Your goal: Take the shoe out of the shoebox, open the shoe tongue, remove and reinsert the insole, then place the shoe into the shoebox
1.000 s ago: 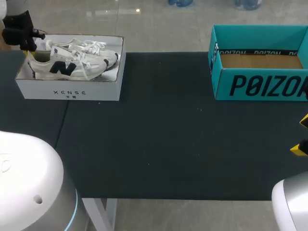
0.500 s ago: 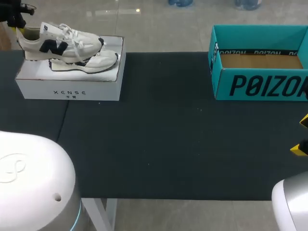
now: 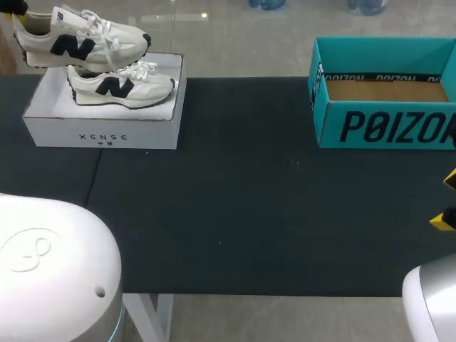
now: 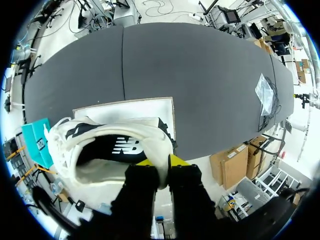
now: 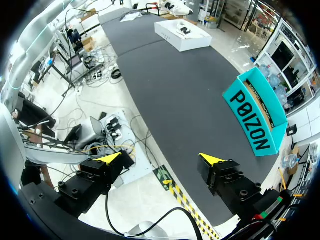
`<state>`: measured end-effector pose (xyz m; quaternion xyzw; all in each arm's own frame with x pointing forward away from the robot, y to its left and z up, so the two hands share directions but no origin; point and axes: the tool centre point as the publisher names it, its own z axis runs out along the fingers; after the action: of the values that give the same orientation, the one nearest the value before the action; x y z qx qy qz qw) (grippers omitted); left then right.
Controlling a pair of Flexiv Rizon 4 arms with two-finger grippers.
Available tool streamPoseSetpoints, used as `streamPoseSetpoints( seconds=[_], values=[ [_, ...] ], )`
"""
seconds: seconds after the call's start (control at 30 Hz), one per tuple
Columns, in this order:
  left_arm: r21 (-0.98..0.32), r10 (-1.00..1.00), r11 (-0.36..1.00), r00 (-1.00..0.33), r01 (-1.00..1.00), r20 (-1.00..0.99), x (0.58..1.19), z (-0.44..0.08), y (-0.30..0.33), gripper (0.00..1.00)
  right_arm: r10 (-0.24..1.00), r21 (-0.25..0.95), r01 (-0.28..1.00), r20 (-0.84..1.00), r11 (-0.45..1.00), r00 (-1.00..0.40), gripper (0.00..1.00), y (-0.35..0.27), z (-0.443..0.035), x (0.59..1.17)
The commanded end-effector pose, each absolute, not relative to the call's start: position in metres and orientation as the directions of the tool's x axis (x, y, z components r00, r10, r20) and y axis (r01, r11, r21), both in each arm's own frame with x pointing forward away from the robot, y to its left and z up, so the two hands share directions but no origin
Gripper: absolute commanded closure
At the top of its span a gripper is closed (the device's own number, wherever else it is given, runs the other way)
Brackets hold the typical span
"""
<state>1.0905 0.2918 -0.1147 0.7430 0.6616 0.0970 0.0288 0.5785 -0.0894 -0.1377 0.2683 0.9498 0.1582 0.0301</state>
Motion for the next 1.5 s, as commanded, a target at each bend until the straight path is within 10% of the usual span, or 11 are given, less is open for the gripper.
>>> streamPoseSetpoints(
  seconds=[0.03,0.47,1.5],
  values=[
    [0.164,0.989,-0.122,0.105,0.979,0.107,1.093,-0.111,0.291,1.0,0.518,0.309,0.502,0.033,0.808,-0.855,0.0,-0.088,-0.135,0.582],
    [0.164,0.989,-0.122,0.105,0.979,0.107,1.093,-0.111,0.291,1.0,0.518,0.309,0.502,0.033,0.808,-0.855,0.0,-0.088,-0.135,0.582],
    [0.137,0.891,-0.449,0.454,0.883,-0.01,0.874,-0.106,0.059,1.0,0.518,0.309,0.502,0.033,0.808,-0.855,0.0,-0.088,-0.135,0.582]
  ],
)
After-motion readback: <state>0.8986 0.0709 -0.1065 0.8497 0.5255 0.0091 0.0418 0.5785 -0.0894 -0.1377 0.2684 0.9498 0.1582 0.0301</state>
